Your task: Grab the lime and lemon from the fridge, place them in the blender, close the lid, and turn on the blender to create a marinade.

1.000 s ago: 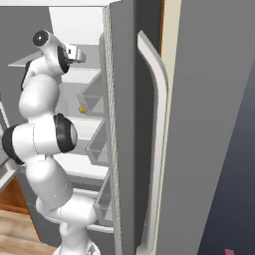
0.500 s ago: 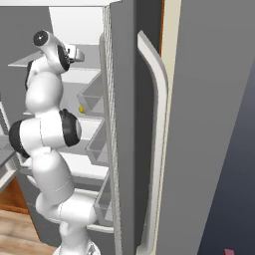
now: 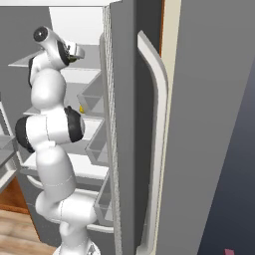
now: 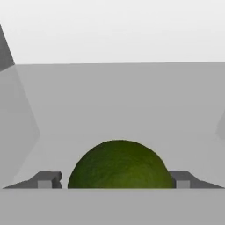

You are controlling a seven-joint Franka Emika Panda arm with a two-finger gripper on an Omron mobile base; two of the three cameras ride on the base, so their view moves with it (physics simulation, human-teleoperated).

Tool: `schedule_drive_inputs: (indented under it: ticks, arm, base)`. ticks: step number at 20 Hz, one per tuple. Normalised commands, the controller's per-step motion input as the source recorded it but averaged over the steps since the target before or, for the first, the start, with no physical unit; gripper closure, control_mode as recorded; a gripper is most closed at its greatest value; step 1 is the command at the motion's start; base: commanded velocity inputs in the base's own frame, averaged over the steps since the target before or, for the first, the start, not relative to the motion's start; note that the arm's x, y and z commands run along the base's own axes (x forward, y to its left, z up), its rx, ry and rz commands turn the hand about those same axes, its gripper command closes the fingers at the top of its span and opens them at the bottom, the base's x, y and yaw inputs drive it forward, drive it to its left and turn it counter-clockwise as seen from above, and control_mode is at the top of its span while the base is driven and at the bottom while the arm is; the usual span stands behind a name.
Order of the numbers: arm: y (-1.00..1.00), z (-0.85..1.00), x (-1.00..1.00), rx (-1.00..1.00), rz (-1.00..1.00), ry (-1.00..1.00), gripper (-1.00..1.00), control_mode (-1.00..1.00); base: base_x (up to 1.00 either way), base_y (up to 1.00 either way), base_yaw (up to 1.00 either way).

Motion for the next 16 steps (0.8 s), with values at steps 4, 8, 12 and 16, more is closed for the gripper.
schedule_drive_inputs:
  ticks: [4,8,12,16]
  arm:
    - [-0.03,-0.28,0.00,-0.01,-0.11,0.12,1.00,-1.00]
    - [-0.10,-0.30,0.00,-0.01,-0.11,0.12,1.00,-1.00]
    - [-0.08,-0.04,0.00,0.00,-0.03,0.03,1.00,-1.00]
    - [0.00,-0.10,-0.15,0.00,0.00,0.00,1.00,-1.00]
  base:
    - [0.00,0.00,0.00]
    - [0.00,0.00,0.00]
    - [0.00,0.00,0.00]
    - [0.00,0.00,0.00]
